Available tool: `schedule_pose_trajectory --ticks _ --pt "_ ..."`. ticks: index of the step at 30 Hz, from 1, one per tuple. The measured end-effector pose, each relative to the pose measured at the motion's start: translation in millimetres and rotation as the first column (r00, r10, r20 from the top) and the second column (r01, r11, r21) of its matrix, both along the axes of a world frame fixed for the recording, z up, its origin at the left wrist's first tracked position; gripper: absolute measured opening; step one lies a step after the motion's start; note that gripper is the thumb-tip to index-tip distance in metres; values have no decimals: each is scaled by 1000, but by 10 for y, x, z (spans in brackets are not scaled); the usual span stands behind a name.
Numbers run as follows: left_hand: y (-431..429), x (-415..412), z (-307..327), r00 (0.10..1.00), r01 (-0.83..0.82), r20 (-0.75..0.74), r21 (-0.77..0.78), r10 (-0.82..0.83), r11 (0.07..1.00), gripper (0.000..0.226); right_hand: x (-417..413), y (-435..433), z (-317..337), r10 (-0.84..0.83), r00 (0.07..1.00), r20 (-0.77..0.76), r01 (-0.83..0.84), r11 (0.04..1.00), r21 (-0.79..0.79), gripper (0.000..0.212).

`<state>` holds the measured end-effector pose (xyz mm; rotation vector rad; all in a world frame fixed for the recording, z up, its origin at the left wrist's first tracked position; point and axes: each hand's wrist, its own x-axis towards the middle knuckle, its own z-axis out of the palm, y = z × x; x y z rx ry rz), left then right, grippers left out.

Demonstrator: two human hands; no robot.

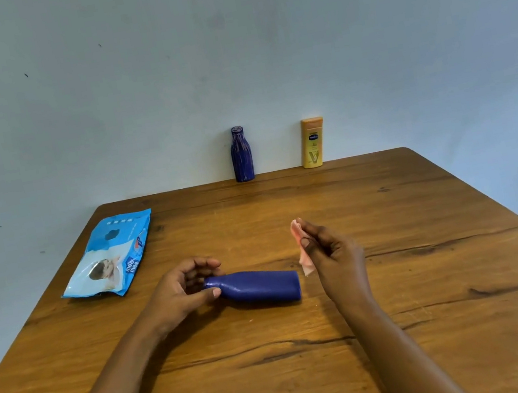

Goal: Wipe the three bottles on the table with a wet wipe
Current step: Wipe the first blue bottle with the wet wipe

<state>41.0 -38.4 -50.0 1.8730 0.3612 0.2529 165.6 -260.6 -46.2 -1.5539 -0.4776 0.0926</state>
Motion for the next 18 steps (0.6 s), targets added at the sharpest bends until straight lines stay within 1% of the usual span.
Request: schedule_pose_trajectory --ticks 3,4,5,6,7,8,9,10,11,13,14,15,16,17,18 --pt "7 39 36 988 78 -146 144 -57 987 52 5 -15 -16 8 998 -55 -8 1000 6 37" --pt "-61 77 82 977 123 -202 233 -76 965 56 14 -23 -17 5 998 -61 -5 1000 9 37" --pt "-157 144 134 956 199 -275 356 -101 913 62 31 -28 -24 -1 997 -71 2 1000 9 37" --pt "-268 239 184 923 301 -363 482 -125 823 74 49 -37 -29 -9 997 -78 10 1000 7 36" --pt "-394 353 226 885 405 -442 582 -144 704 85 71 -48 -38 -18 997 -80 19 1000 7 36" --pt "-511 471 241 852 490 -499 651 -160 580 92 89 -62 -45 -24 997 -78 25 1000 8 35" --pt "-602 576 243 833 539 -523 693 -181 479 93 100 -74 -46 -27 997 -71 28 1000 13 35" --pt "-658 674 234 826 559 -527 716 -202 419 89 114 -93 -51 -27 998 -61 28 999 21 35" --pt "-684 747 229 826 561 -520 725 -217 399 82 125 -114 -55 -26 998 -55 27 999 29 35" --pt "-675 817 208 833 552 -501 715 -236 429 72 147 -163 -54 -26 998 -52 28 999 34 35" --pt "-658 812 193 847 530 -473 708 -244 468 71 151 -186 -43 -24 998 -51 26 999 36 36" --pt "-639 791 179 873 486 -416 698 -254 526 72 157 -208 -27 -24 999 -48 26 999 43 36" --pt "-630 750 173 913 407 -310 672 -263 619 72 160 -232 -1 -25 999 -40 27 998 57 36" --pt "-636 691 179 955 294 -151 604 -255 741 71 166 -254 36 -32 999 -23 33 997 68 36" --pt "-649 625 191 976 169 43 475 -214 864 70 168 -277 89 -43 999 4 42 996 74 36"
